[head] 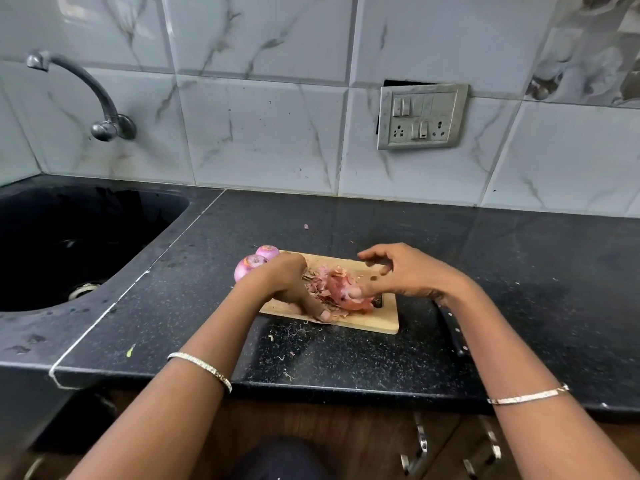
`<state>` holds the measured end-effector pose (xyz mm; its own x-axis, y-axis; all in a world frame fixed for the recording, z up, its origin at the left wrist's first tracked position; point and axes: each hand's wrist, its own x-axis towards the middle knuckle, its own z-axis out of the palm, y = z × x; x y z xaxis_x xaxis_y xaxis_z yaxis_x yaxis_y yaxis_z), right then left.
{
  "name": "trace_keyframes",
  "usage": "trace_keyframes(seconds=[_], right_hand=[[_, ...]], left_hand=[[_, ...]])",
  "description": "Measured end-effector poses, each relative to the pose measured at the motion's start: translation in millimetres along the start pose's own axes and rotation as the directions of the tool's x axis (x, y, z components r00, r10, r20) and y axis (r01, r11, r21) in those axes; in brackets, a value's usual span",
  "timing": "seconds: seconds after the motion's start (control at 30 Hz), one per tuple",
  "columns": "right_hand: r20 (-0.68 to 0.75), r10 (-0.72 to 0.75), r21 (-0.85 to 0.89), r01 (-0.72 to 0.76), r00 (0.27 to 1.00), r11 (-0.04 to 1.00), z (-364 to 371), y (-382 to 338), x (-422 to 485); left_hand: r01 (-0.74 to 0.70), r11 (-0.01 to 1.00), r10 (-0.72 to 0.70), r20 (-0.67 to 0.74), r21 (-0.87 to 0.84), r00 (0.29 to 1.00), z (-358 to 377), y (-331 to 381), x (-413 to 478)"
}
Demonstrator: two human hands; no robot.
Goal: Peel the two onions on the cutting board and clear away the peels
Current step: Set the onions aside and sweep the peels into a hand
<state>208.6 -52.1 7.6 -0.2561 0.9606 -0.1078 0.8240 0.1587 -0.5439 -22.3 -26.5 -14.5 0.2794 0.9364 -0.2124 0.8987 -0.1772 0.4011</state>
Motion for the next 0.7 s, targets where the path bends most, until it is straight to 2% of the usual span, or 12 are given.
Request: trace_keyframes(seconds=[0.13,0.23,0.37,0.7], right_hand=[[0.133,0.109,-0.152,-0.088,0.985,0.984,3.7,1.5,-3.7],[0.092,0.101,-0.099,-0.092,0.991,0.991,16.0,-2.5,6.7],[0.076,0.095,-0.154,-0.083,0.993,0.985,20.4,-12.4,24.7],[0.056,0.077,0.183,-0.086,0.995,0.979,29.6,-9.3,44.1]], left_hand=[[-0.004,1.0,0.005,0.037,-0.024,0.999,-5.1,4.7,4.3],[-0.021,0.998,0.024,0.042,-0.067,0.999,-6.0,5.2,7.3],[-0.025,0.991,0.031,0.041,-0.132,0.999,-5.7,3.9,9.6],[-0.006,0.939,0.006,0.001,-0.345,1.0,2.6,11.8,15.3]])
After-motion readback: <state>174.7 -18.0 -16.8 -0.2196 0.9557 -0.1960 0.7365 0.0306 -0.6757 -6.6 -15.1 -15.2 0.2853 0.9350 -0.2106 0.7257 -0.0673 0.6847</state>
